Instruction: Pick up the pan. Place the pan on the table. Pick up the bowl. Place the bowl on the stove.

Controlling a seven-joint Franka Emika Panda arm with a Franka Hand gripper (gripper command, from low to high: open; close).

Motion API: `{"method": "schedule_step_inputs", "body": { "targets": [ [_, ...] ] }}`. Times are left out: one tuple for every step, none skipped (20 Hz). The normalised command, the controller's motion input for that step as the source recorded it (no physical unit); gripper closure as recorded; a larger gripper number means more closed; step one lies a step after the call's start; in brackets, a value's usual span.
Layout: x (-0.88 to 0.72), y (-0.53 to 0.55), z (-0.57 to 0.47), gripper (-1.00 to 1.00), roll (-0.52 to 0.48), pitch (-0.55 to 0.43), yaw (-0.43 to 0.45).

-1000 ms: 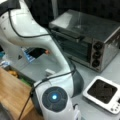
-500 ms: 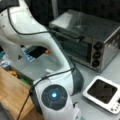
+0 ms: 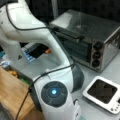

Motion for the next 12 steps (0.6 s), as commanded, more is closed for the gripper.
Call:
{"method": "schedule_step_inputs", "body": {
  "targets": [
    [0.09,0.18,0.16,1.0,0.092,0.032,-0.079],
    [0.11,0.2,0.17,1.0,0.088,0.034,-0.082],
    [0.13,0.2,0.19,1.0,0.087,0.037,-0.087],
    [0.15,0.21,0.2,1.0,0.085,0.042,-0.093],
    [0.16,0.21,0.22,1.0,0.083,0.051,-0.1],
    [0.18,0.21,0.23,1.0,0.082,0.063,-0.104],
    [0.19,0.2,0.24,1.0,0.082,0.071,-0.108],
    [0.2,0.2,0.24,1.0,0.074,0.083,-0.113],
    [0.21,0.2,0.24,1.0,0.071,0.09,-0.117],
    [0.22,0.2,0.24,1.0,0.078,0.091,-0.116],
    [0.23,0.19,0.24,1.0,0.081,0.094,-0.117],
    [0.24,0.19,0.24,1.0,0.077,0.099,-0.116]
  ]
}}
